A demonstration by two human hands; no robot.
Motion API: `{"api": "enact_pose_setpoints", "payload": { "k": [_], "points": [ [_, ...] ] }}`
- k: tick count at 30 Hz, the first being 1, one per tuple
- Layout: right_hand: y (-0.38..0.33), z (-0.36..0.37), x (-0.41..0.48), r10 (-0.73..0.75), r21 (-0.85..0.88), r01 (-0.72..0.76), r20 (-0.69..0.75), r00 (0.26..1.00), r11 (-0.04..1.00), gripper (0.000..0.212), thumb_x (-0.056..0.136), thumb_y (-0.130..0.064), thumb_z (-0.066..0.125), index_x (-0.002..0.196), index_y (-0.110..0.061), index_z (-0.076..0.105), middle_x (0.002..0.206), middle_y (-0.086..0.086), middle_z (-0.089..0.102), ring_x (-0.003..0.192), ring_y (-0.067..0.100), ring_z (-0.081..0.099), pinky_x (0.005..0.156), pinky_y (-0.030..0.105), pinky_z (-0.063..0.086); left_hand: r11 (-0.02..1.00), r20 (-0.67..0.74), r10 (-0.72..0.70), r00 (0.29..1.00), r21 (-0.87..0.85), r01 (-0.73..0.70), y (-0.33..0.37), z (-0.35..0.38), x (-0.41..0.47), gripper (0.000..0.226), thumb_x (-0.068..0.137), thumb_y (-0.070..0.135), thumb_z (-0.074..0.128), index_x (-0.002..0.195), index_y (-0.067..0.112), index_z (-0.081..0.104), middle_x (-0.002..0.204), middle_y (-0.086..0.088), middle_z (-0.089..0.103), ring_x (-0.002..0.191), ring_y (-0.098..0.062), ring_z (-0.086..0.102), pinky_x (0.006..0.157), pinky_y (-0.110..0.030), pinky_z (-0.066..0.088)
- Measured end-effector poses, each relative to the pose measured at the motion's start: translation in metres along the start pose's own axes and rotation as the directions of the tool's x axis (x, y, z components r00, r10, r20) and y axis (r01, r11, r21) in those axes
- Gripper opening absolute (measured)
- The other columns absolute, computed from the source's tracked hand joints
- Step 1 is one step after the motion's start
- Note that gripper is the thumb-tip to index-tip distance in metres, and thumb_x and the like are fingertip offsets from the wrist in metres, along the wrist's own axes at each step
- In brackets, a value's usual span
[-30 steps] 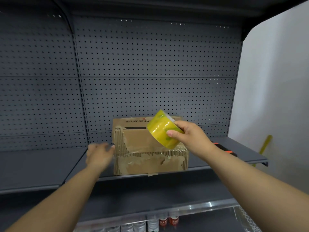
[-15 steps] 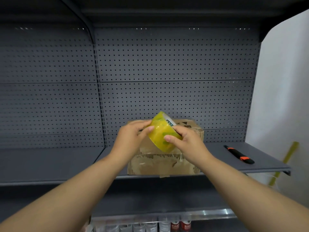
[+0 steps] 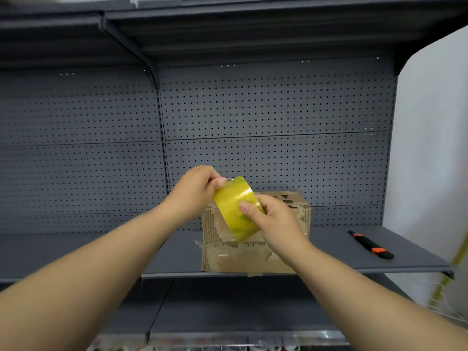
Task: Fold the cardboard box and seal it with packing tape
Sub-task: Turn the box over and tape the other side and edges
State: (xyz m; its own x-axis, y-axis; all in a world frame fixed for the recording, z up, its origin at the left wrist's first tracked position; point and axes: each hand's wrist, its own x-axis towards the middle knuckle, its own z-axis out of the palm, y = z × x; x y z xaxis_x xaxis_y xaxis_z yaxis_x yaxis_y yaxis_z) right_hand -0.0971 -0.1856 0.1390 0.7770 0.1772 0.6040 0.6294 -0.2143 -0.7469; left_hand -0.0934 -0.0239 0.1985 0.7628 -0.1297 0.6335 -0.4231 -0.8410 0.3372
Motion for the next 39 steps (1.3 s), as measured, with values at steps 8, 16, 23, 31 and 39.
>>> {"api": "enact_pose_setpoints", "payload": {
  "k": [8,16,23,31,39],
  "points": [
    [-0.031,-0.028,-0.007,0.056,0.024,-0.056,-0.016,0.998,0.998,0.037,0.088,-0.042,0.056,0.078,-0.006,0.06,0.067,0.0,0.054,0.061,0.013,0.049,0.057,0.029,0.039,0.951,0.351,-0.128,0.928,-0.222,0.215,0.027,-0.02,0.01,0.032,0.082,0.048,0.061,0.081,0.016,0.061,0.079,0.001,0.064,0.074,-0.013,0.058,0.073,-0.028,0.046],
    [-0.029,-0.053,-0.033,0.069,0.225,-0.157,0.355,0.932,0.962,0.025,0.08,-0.019,0.071,0.096,-0.031,0.056,0.088,-0.014,0.066,0.071,-0.009,0.064,0.064,0.009,0.051,0.899,0.34,-0.102,0.935,-0.371,0.233,0.051,-0.016,0.015,0.023,0.087,0.03,0.061,0.07,0.016,0.053,0.064,0.005,0.056,0.063,-0.012,0.052,0.068,-0.026,0.046],
    [-0.024,-0.054,-0.051,0.055,0.286,-0.143,0.297,0.953,0.947,0.022,0.079,-0.017,0.072,0.097,-0.026,0.062,0.094,-0.006,0.07,0.086,0.007,0.066,0.082,0.026,0.054,0.989,0.205,-0.081,0.975,-0.102,0.104,0.061,-0.018,0.01,0.026,0.086,0.04,0.059,0.075,0.018,0.055,0.076,0.003,0.055,0.074,-0.016,0.049,0.072,-0.033,0.043],
    [-0.026,-0.053,-0.043,0.058,0.201,-0.122,0.298,0.953,0.972,0.021,0.079,-0.017,0.073,0.088,-0.03,0.06,0.087,-0.009,0.068,0.083,0.006,0.065,0.075,0.017,0.053,0.997,0.2,-0.052,0.978,-0.053,0.064,0.057,-0.005,0.017,0.027,0.093,0.037,0.051,0.08,0.014,0.058,0.083,0.001,0.065,0.089,-0.025,0.063,0.086,-0.044,0.05],
    [-0.014,-0.007,-0.023,0.036,0.173,-0.08,0.243,0.969,0.982,0.023,0.079,-0.016,0.072,0.09,-0.032,0.059,0.094,-0.007,0.069,0.089,0.011,0.067,0.086,0.034,0.055,0.948,0.374,-0.096,0.922,-0.248,0.199,0.009,-0.014,0.035,0.024,0.091,0.035,0.055,0.098,0.013,0.062,0.082,-0.002,0.065,0.078,-0.014,0.06,0.086,-0.028,0.048]
  ]
}}
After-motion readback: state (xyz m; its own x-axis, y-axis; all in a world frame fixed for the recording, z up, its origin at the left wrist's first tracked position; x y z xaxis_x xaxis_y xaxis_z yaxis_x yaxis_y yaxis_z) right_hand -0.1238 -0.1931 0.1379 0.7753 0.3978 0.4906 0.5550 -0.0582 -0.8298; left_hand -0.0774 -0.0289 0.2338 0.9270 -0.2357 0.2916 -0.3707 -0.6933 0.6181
